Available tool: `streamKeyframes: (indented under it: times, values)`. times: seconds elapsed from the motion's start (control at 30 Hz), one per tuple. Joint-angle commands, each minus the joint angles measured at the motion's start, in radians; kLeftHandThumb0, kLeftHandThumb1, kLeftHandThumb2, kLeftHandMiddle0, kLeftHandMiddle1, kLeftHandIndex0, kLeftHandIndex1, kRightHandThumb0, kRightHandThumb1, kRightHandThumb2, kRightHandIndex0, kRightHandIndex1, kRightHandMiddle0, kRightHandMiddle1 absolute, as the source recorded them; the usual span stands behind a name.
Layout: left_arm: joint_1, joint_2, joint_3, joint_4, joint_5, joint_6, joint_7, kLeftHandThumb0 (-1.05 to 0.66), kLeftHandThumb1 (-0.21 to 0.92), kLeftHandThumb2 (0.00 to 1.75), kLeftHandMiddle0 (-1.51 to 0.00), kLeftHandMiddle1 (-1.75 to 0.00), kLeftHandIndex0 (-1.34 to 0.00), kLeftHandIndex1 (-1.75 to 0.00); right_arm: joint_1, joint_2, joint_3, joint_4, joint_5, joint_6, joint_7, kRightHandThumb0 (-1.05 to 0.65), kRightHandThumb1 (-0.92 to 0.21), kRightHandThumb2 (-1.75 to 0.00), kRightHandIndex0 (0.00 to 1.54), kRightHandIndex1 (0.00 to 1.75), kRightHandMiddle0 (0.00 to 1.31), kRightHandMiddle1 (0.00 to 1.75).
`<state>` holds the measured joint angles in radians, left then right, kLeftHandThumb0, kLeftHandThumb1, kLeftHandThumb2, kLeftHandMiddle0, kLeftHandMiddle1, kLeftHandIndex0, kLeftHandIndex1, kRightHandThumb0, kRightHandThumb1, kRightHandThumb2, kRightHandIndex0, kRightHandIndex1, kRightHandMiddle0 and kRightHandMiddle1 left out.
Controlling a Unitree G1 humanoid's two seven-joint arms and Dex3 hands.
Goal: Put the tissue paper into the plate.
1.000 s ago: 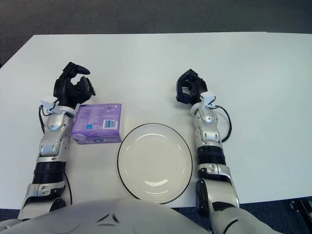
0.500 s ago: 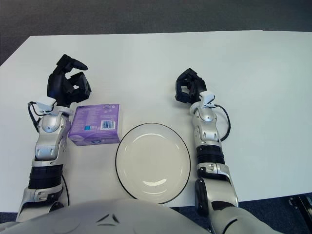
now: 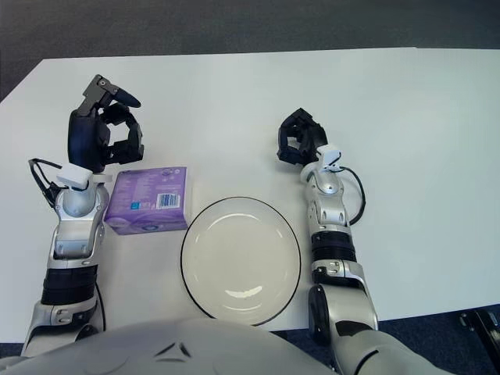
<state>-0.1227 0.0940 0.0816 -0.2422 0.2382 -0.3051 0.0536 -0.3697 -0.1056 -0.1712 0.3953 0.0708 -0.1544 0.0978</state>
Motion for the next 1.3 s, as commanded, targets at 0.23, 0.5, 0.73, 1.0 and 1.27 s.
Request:
streamKeyframes:
  times: [0.23, 0.5, 0.73, 1.0, 1.27]
  values:
    - [0.182, 0.064, 0.008, 0.01, 0.14, -0.165, 0.032, -0.01, 0.6, 0.97, -0.34, -1.71, -0.29, -1.75, 0.168, 0.012, -0.021, 0.096, 0.02, -0.012, 0.01, -0.43, -0.47, -1.13, 1.29, 1.75, 0.5, 1.75]
    - [0.191, 0.097, 0.017, 0.01, 0.171, -0.176, -0.014, -0.79, 0.89, 0.66, -0.25, -1.34, -0.05, -1.45, 0.168, 0.011, -0.021, 0.093, 0.016, -0.012, 0.011, -0.43, -0.47, -1.13, 1.29, 1.75, 0.49, 1.75]
    - [0.192, 0.165, 0.023, 0.012, 0.217, -0.172, -0.059, -1.0, 0.92, 0.72, -0.2, -1.07, 0.0, -1.24, 0.167, 0.014, -0.025, 0.095, 0.019, -0.01, 0.01, -0.43, -0.47, -1.12, 1.28, 1.75, 0.49, 1.75]
    - [0.221, 0.283, 0.028, 0.001, 0.188, -0.177, -0.139, -1.05, 0.92, 0.79, -0.13, -0.75, 0.0, -0.95, 0.167, 0.015, -0.026, 0.089, 0.019, 0.0, 0.0, -0.43, -0.48, -1.12, 1.27, 1.75, 0.49, 1.75]
    - [0.29, 0.369, 0.04, -0.072, 0.175, -0.107, -0.247, -1.05, 0.92, 0.8, -0.07, -0.3, 0.0, -0.54, 0.163, 0.01, -0.025, 0.095, 0.018, -0.002, -0.001, -0.43, -0.48, -1.11, 1.27, 1.75, 0.49, 1.75]
